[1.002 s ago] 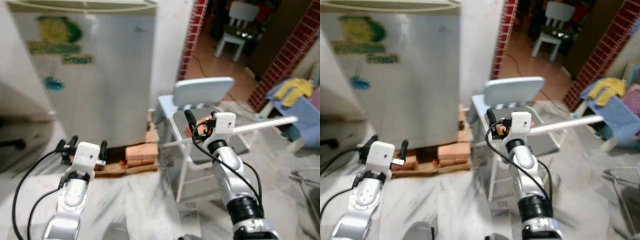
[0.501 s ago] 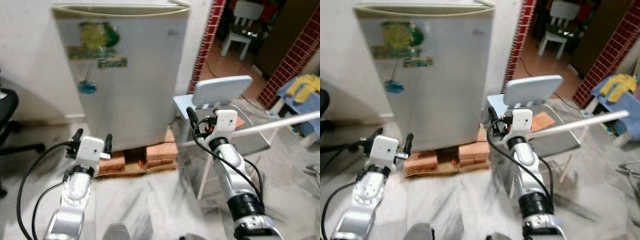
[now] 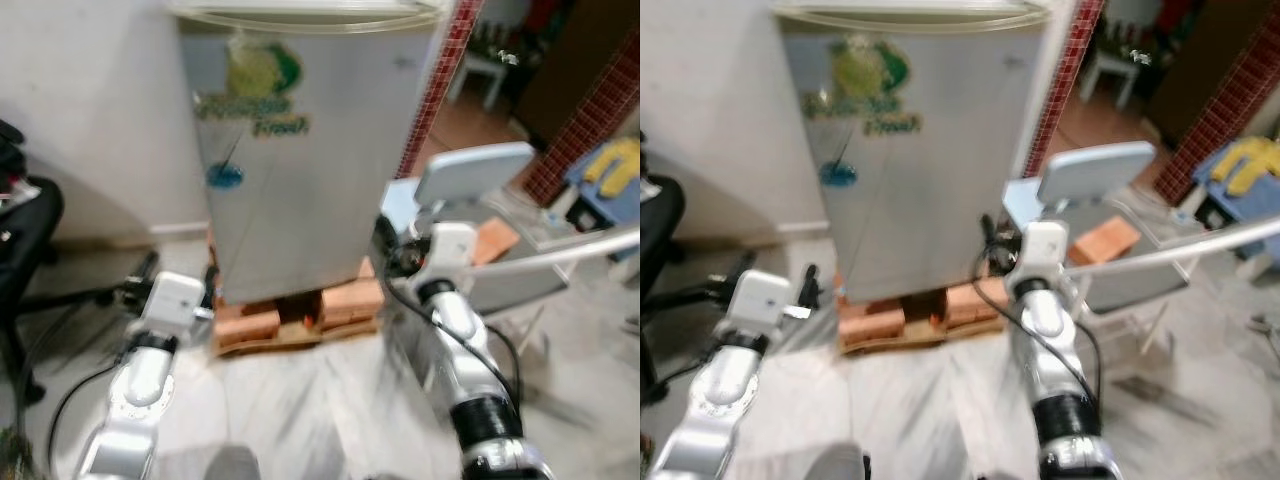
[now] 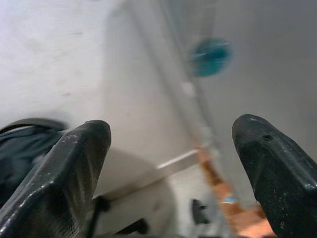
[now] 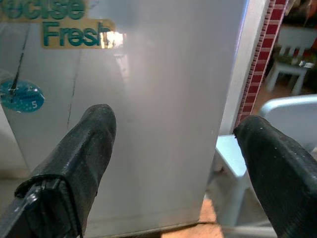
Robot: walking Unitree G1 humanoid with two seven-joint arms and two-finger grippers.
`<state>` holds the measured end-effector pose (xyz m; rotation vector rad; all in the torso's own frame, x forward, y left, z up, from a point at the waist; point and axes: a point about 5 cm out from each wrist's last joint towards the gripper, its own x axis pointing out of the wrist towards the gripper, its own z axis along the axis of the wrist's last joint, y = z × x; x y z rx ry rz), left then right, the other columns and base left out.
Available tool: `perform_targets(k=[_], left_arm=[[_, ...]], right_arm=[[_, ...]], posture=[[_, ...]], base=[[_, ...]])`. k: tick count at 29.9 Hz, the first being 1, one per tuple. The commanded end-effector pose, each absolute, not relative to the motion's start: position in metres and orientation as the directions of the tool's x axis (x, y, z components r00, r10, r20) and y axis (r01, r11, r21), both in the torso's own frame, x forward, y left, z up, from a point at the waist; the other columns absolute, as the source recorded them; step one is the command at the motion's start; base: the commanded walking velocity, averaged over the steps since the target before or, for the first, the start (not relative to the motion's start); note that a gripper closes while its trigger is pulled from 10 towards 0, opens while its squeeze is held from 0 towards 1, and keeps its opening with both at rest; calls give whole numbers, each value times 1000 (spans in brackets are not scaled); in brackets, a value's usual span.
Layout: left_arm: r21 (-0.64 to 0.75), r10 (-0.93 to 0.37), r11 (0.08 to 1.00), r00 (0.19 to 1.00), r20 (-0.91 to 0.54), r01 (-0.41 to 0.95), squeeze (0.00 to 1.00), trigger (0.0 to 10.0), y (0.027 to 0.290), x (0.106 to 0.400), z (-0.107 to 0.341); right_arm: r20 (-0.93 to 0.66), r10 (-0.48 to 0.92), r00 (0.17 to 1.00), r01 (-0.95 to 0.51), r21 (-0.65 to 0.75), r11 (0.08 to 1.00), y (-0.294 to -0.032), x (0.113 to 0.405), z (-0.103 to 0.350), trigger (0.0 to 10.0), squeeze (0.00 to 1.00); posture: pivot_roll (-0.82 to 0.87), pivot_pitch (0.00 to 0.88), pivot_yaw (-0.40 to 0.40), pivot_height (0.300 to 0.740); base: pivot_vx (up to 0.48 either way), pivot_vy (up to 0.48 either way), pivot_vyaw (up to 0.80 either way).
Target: Restocking fridge
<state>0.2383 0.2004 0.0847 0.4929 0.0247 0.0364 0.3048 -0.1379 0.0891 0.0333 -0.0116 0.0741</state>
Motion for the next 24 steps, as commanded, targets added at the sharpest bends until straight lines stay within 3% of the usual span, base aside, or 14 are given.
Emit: perform_targets(k=[1,5,8,15,24], left_arm=[[470,-13,883,1000,-4,13,0,10000,190,242,87],[460,-28,887,999,-31,39,0,10000,192,249,85],[470,-49,880,997,-55,69,0,10000,190,251,80],[432,-173,883,983,-63,183,0,10000,171,261,82],[413,-84,904,994,-71,106,0,10000,182,263,74]], right_arm=[[9,-39,999,39,0,999,-167,299,87,10000,0],[-20,-187,982,186,-12,982,-196,284,78,10000,0],[-79,-238,968,238,-15,971,-203,278,68,10000,0],[-61,-251,966,251,-14,968,-204,273,71,10000,0],[-67,-238,969,238,4,971,-205,259,74,10000,0]], posture=[[151,0,-31,740],[110,0,8,740],[92,0,38,740],[22,0,72,740],[11,0,45,740]], base=[[0,0,0],[0,0,0],[0,0,0],[0,0,0],[0,0,0]])
